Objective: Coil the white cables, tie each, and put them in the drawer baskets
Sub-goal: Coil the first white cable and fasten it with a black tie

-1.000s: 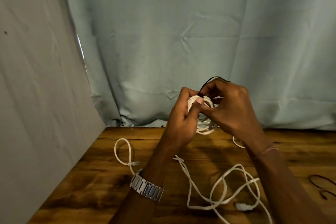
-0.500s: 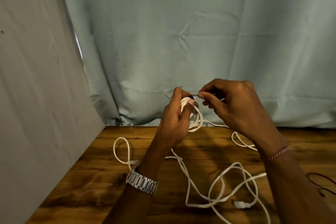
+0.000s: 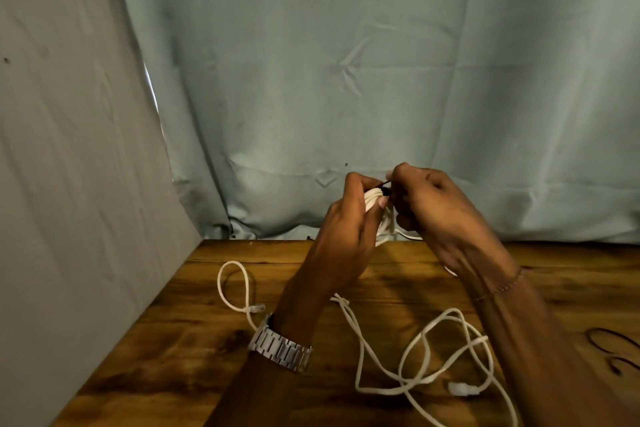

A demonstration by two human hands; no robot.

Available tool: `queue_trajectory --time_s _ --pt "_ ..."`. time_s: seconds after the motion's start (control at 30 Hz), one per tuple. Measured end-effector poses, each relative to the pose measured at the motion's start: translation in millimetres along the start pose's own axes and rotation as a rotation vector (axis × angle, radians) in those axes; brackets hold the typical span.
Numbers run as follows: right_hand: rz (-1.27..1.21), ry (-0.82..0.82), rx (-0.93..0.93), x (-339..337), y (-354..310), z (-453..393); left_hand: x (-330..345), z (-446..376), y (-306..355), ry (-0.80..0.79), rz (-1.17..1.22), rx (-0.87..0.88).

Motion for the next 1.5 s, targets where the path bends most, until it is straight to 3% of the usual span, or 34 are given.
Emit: queue_trajectory --time_s 0.27,0.47,0.73,0.97,1.37,1.5 --pt "-0.034 0.127 -0.136 6.5 5.2 0.6 6.6 2.5 -8.5 -0.075 -0.061 -0.111" --pt "-0.210 0.143 -0.123 6.2 10.8 -3.1 6.7 3.2 -11.5 -0.070 -0.055 -0.120" --pt "0.118 -0.058 -0.269 17.8 -1.7 3.8 -5.7 -1.7 -8.8 0.022 0.028 -0.054" --pt "0.309 -0.174 -0.263 20.1 -5.5 5.8 -12.2 -4.7 -15.8 0.155 0.138 -0.127" --pt "0.361 -0.073 -0.212 10.3 -5.8 5.4 -7.4 -6.8 -20.7 0.166 0.444 -0.258" --pt "0.432 -0.115 -0.162 12.2 -2.7 6.9 -12.9 -6.2 -22.8 0.199 0.505 -0.273"
Point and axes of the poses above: each hand's wrist, its own z-axis away from the middle knuckle, its own x-axis out of the palm, y = z × x, the point moved 6 cm from there along -z, towards the middle knuckle, and after that the axes turned 4 degrees about -z, right-handed, at the moved point
